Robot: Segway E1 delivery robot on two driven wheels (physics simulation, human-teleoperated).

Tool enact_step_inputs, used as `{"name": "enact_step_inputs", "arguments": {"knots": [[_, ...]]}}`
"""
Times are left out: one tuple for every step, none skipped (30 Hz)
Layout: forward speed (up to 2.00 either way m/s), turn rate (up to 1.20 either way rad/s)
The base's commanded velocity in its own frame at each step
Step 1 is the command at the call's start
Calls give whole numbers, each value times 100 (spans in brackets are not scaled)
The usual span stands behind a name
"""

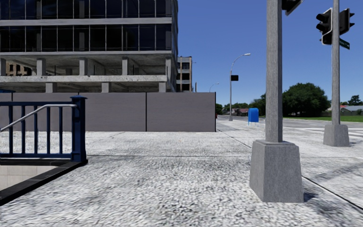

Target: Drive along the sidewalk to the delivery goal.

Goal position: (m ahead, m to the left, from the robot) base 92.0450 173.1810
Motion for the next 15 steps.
{"name": "enact_step_inputs", "arguments": {"knots": [[156, 27], [156, 27], [156, 27], [156, 27], [156, 27], [157, 27], [157, 27], [157, 27], [157, 27], [157, 27], [157, 27], [157, 27], [157, 28], [157, 28], [157, 28]]}}
